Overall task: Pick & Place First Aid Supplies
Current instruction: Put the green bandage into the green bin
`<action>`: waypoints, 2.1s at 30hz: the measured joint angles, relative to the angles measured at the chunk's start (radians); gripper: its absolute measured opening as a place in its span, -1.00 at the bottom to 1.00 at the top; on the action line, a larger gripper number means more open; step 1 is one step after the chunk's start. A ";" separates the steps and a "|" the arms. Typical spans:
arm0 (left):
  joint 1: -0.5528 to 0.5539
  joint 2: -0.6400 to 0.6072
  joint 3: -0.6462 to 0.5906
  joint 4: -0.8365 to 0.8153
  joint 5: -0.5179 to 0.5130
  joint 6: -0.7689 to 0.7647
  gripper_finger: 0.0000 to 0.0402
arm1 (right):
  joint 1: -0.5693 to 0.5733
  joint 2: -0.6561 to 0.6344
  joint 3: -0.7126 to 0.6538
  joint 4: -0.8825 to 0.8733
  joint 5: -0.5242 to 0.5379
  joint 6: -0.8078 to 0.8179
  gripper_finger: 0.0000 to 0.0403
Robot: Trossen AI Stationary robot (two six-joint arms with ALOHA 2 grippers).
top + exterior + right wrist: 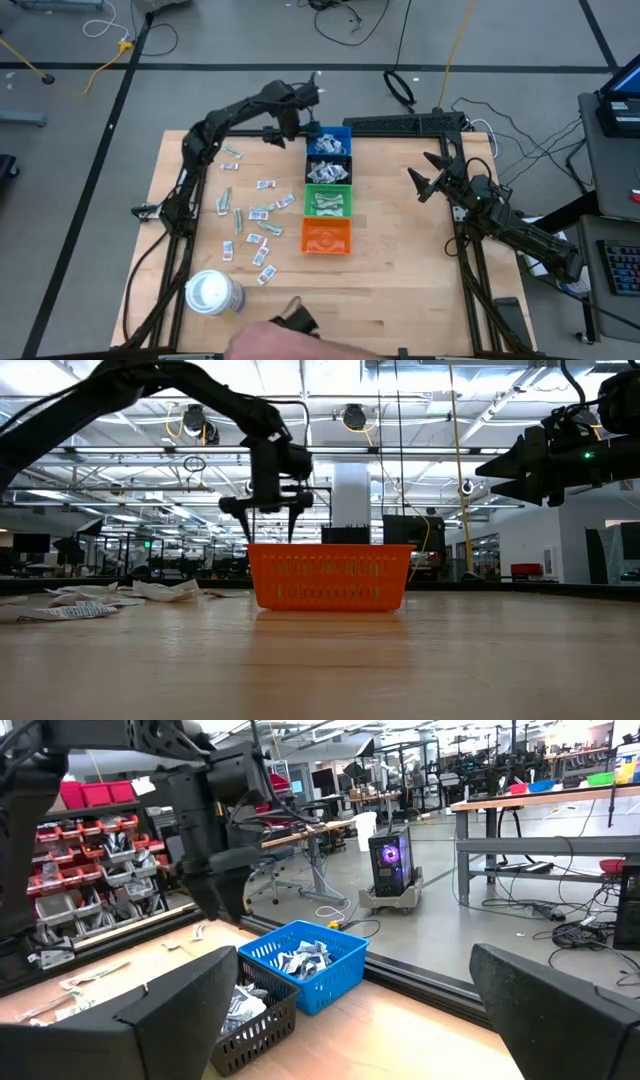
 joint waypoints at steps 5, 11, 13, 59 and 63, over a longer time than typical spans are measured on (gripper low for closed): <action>0.054 -0.106 -0.202 0.132 -0.005 -0.225 0.80 | 0.000 0.000 0.000 0.000 0.000 0.000 0.95; 0.104 -0.254 -0.461 0.327 -0.006 -0.472 0.80 | 0.000 0.000 0.000 0.000 0.000 0.000 0.95; 0.118 -0.295 -0.530 0.393 -0.015 -0.506 0.80 | 0.000 0.000 0.000 0.000 0.000 0.000 0.95; 0.213 -0.493 -0.997 0.541 -0.430 -0.728 0.80 | 0.000 0.000 0.000 0.000 0.000 0.000 0.95; 0.216 -0.475 -1.016 0.542 -0.427 -0.722 0.80 | 0.000 0.000 0.000 0.000 0.000 0.000 0.95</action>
